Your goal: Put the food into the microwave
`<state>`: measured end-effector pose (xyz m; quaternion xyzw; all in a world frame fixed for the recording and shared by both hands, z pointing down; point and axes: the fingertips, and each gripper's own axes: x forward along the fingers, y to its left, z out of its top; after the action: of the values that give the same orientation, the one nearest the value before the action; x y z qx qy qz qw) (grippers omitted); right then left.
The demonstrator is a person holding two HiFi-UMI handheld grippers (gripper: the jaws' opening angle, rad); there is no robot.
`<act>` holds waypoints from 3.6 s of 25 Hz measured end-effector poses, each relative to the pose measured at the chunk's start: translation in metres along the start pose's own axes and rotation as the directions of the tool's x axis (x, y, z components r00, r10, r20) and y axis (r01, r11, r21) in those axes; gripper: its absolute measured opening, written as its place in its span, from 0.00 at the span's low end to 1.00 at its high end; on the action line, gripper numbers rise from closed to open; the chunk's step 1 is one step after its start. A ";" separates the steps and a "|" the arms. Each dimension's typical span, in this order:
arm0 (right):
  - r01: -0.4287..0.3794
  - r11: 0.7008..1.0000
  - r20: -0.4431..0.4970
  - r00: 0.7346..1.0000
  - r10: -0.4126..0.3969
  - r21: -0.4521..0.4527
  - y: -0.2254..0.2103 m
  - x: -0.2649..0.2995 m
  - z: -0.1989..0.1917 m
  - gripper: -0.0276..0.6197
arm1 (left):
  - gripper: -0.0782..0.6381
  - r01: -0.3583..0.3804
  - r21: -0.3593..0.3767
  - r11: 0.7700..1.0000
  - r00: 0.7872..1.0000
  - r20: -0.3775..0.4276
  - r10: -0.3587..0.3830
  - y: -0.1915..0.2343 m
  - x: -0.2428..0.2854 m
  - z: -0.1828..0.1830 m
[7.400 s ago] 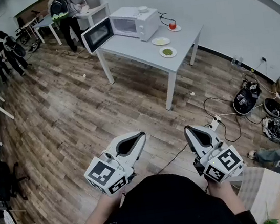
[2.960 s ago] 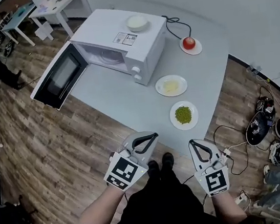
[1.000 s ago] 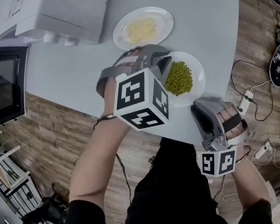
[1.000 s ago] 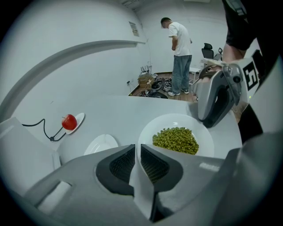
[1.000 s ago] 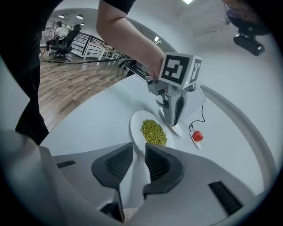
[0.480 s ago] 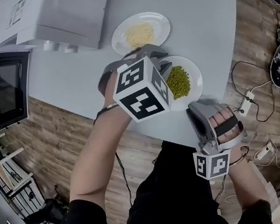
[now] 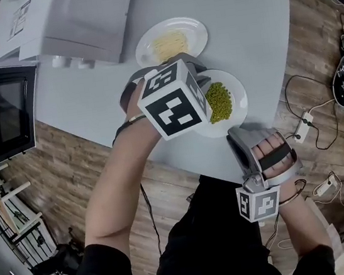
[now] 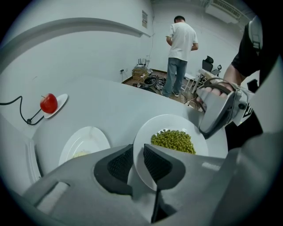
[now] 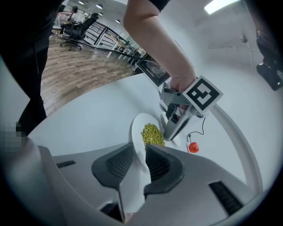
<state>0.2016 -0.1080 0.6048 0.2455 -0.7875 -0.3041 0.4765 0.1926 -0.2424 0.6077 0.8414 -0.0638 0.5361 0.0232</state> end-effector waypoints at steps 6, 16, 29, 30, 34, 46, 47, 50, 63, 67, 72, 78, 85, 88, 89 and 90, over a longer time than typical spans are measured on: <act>0.013 0.999 -0.012 1.000 -0.013 -0.029 0.000 0.000 -0.001 0.19 | 0.21 0.012 0.004 1.000 1.000 -0.010 -0.012 0.000 0.000 0.000; 0.055 0.986 -0.076 0.995 -0.068 -0.156 -0.004 0.007 -0.010 0.13 | 0.21 0.011 -0.016 1.000 1.000 0.010 -0.011 -0.001 0.001 -0.002; 0.155 0.964 -0.073 0.982 -0.174 -0.216 -0.010 0.015 -0.007 0.09 | 0.21 -0.126 -0.009 0.992 0.991 0.052 0.126 0.013 -0.011 0.001; 0.169 0.961 -0.071 0.980 -0.188 -0.218 -0.012 0.014 -0.008 0.09 | 0.21 -0.149 -0.012 0.989 0.987 0.066 0.150 0.015 -0.016 0.002; 0.203 0.954 -0.068 0.972 -0.223 -0.220 -0.018 0.010 -0.007 0.08 | 0.21 -0.256 -0.013 0.967 0.962 0.099 0.256 0.026 -0.040 0.001; 0.201 0.957 -0.103 0.969 -0.226 -0.211 -0.011 0.005 -0.006 0.08 | 0.21 -0.327 -0.016 0.945 0.941 0.092 0.327 0.003 -0.068 -0.030; 0.210 0.955 -0.102 0.967 -0.235 -0.210 -0.013 0.004 -0.004 0.08 | 0.21 -0.327 -0.017 0.945 0.940 0.093 0.327 0.001 -0.070 -0.032; 0.231 0.950 -0.102 0.961 -0.256 -0.211 -0.018 0.001 0.000 0.07 | 0.21 -0.333 -0.015 0.943 0.938 0.094 0.333 -0.005 -0.075 -0.039; 0.279 0.926 -0.123 0.940 -0.317 -0.255 -0.036 -0.013 0.016 0.08 | 0.21 -0.407 0.016 0.913 0.907 0.128 0.402 -0.034 -0.113 -0.044; 0.292 0.920 -0.111 0.938 -0.329 -0.261 -0.044 -0.021 0.025 0.08 | 0.21 -0.411 0.010 0.912 0.906 0.118 0.407 -0.047 -0.122 -0.048; 0.319 0.908 -0.069 0.935 -0.349 -0.272 -0.063 -0.035 0.039 0.08 | 0.21 -0.434 -0.015 0.901 0.896 0.097 0.433 -0.053 -0.145 -0.048; 0.363 0.887 -0.005 0.925 -0.379 -0.285 -0.100 -0.054 0.057 0.08 | 0.21 -0.483 -0.034 0.875 0.872 0.077 0.484 -0.054 -0.187 -0.035; 0.459 0.830 0.093 0.886 -0.454 -0.316 -0.157 -0.091 0.076 0.08 | 0.21 -0.552 -0.068 0.831 0.829 0.062 0.556 -0.053 -0.239 -0.016; 0.504 0.801 0.140 0.863 -0.486 -0.322 -0.180 -0.100 0.086 0.08 | 0.21 -0.577 -0.097 0.811 0.812 0.037 0.582 -0.053 -0.258 -0.018; 0.519 0.791 0.158 0.854 -0.496 -0.323 -0.187 -0.103 0.091 0.08 | 0.21 -0.587 -0.103 0.803 0.805 0.028 0.592 -0.054 -0.265 -0.020; 0.533 0.782 0.175 0.846 -0.504 -0.323 -0.192 -0.107 0.096 0.08 | 0.21 -0.596 -0.106 0.796 0.799 0.020 0.601 -0.056 -0.272 -0.021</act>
<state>0.1794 -0.1451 0.3687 0.3490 -0.6386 -0.5713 0.3795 0.0677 -0.1628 0.3721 0.7898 -0.3523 0.4901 -0.1093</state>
